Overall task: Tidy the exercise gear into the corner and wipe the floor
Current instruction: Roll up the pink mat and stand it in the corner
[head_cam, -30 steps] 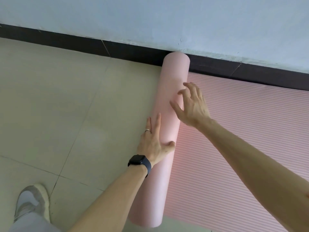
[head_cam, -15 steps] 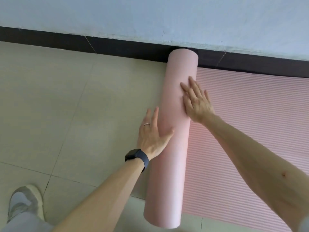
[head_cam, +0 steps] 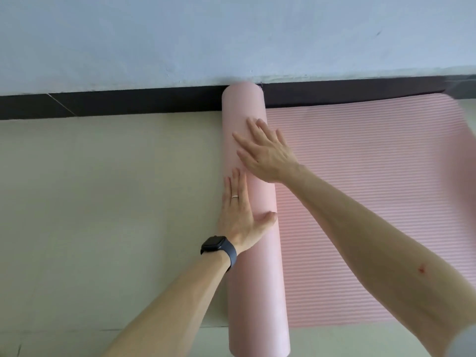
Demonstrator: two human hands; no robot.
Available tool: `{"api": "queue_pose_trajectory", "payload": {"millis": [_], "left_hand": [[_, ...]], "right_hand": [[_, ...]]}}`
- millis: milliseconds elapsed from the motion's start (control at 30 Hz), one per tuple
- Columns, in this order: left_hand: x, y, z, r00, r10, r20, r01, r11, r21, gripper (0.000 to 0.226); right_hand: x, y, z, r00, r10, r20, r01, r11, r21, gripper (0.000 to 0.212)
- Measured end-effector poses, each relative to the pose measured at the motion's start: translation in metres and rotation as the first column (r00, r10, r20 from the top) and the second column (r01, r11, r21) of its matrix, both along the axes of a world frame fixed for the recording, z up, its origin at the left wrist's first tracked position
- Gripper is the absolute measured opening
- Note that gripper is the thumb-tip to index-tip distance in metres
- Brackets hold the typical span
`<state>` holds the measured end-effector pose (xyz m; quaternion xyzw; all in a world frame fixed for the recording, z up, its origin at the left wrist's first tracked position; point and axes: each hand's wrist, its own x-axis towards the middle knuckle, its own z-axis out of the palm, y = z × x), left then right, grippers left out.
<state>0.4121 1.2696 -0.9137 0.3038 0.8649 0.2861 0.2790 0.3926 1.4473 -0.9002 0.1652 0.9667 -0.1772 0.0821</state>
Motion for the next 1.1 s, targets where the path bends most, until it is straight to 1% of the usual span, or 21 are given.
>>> {"api": "queue_pose_trajectory", "payload": {"millis": [67, 100, 167, 200, 267, 333, 367, 433, 500, 533, 567, 667, 767, 800, 833, 900, 933, 967, 1000, 1033, 1100], "left_hand": [[-0.008, -0.007, 0.006, 0.995, -0.010, 0.101, 0.004, 0.998, 0.066, 0.101], [-0.015, -0.009, 0.008, 0.995, -0.006, 0.095, -0.002, 0.996, 0.087, 0.093], [-0.027, -0.012, 0.007, 1.000, -0.017, -0.016, 0.018, 0.997, 0.076, 0.078], [-0.032, -0.011, 0.005, 0.997, -0.051, -0.062, 0.052, 0.998, 0.019, 0.074], [-0.036, 0.000, -0.001, 0.976, -0.196, -0.093, 0.182, 0.973, -0.140, 0.073], [-0.032, 0.019, -0.003, 0.942, -0.319, -0.108, 0.293, 0.934, -0.205, 0.075], [-0.027, 0.030, -0.003, 0.930, -0.347, -0.119, 0.318, 0.925, -0.209, 0.075], [-0.014, 0.049, -0.001, 0.917, -0.373, -0.140, 0.341, 0.917, -0.207, 0.074], [-0.002, 0.058, 0.001, 0.909, -0.373, -0.185, 0.336, 0.920, -0.203, 0.071], [0.000, 0.061, 0.001, 0.901, -0.377, -0.213, 0.337, 0.920, -0.201, 0.069], [-0.001, 0.063, 0.001, 0.889, -0.390, -0.239, 0.347, 0.915, -0.205, 0.067], [-0.003, 0.075, 0.002, 0.814, -0.481, -0.327, 0.412, 0.874, -0.258, 0.066], [0.011, 0.100, 0.007, 0.762, -0.549, -0.344, 0.463, 0.833, -0.303, 0.063], [0.018, 0.110, 0.009, 0.763, -0.564, -0.315, 0.483, 0.822, -0.303, 0.060], [0.024, 0.121, 0.011, 0.776, -0.577, -0.255, 0.508, 0.811, -0.291, 0.059], [0.033, 0.142, 0.017, 0.791, -0.600, -0.116, 0.569, 0.792, -0.221, 0.058], [0.035, 0.152, 0.021, 0.788, -0.610, -0.085, 0.593, 0.788, -0.165, 0.059], [0.035, 0.160, 0.023, 0.784, -0.614, -0.092, 0.606, 0.789, -0.104, 0.061], [0.034, 0.164, 0.024, 0.779, -0.610, -0.145, 0.609, 0.791, -0.056, 0.063], [0.033, 0.165, 0.023, 0.765, -0.597, -0.240, 0.608, 0.793, -0.034, 0.064], [0.033, 0.160, 0.015, 0.705, -0.571, -0.422, 0.611, 0.790, -0.048, 0.061]], "right_hand": [[0.014, 0.012, -0.007, 1.000, -0.019, 0.014, 0.019, 1.000, 0.003, 0.054], [0.024, 0.018, -0.009, 0.999, -0.045, 0.014, 0.045, 0.999, -0.006, 0.054], [0.046, 0.029, -0.014, 0.993, -0.120, 0.024, 0.120, 0.992, -0.041, 0.051], [0.056, 0.034, -0.016, 0.985, -0.167, 0.037, 0.169, 0.983, -0.065, 0.050], [0.075, 0.046, -0.017, 0.961, -0.265, 0.080, 0.272, 0.957, -0.099, 0.050], [0.089, 0.055, -0.014, 0.929, -0.350, 0.124, 0.362, 0.927, -0.095, 0.052], [0.097, 0.056, -0.011, 0.909, -0.399, 0.122, 0.411, 0.906, -0.098, 0.053], [0.118, 0.042, -0.003, 0.848, -0.527, 0.061, 0.529, 0.831, -0.169, 0.056], [0.148, 0.009, 0.005, 0.766, -0.643, 0.005, 0.621, 0.737, -0.267, 0.061], [0.164, -0.011, 0.008, 0.740, -0.673, 0.002, 0.644, 0.707, -0.293, 0.065], [0.180, -0.032, 0.010, 0.733, -0.681, 0.010, 0.653, 0.699, -0.293, 0.069], [0.212, -0.086, 0.014, 0.761, -0.648, 0.024, 0.635, 0.736, -0.235, 0.084], [0.221, -0.106, 0.010, 0.804, -0.591, 0.062, 0.592, 0.787, -0.173, 0.108], [0.225, -0.102, 0.008, 0.811, -0.580, 0.078, 0.585, 0.797, -0.152, 0.116], [0.231, -0.095, 0.005, 0.810, -0.579, 0.092, 0.586, 0.797, -0.146, 0.122], [0.250, -0.073, 0.003, 0.793, -0.599, 0.111, 0.608, 0.771, -0.187, 0.123], [0.261, -0.060, 0.002, 0.782, -0.612, 0.119, 0.622, 0.753, -0.216, 0.121], [0.272, -0.049, 0.003, 0.775, -0.619, 0.128, 0.630, 0.739, -0.238, 0.119], [0.282, -0.038, 0.004, 0.769, -0.623, 0.143, 0.637, 0.727, -0.256, 0.117], [0.290, -0.029, 0.004, 0.760, -0.629, 0.163, 0.647, 0.710, -0.279, 0.116], [0.304, -0.015, 0.006, 0.742, -0.635, 0.217, 0.667, 0.665, -0.336, 0.113]]}}
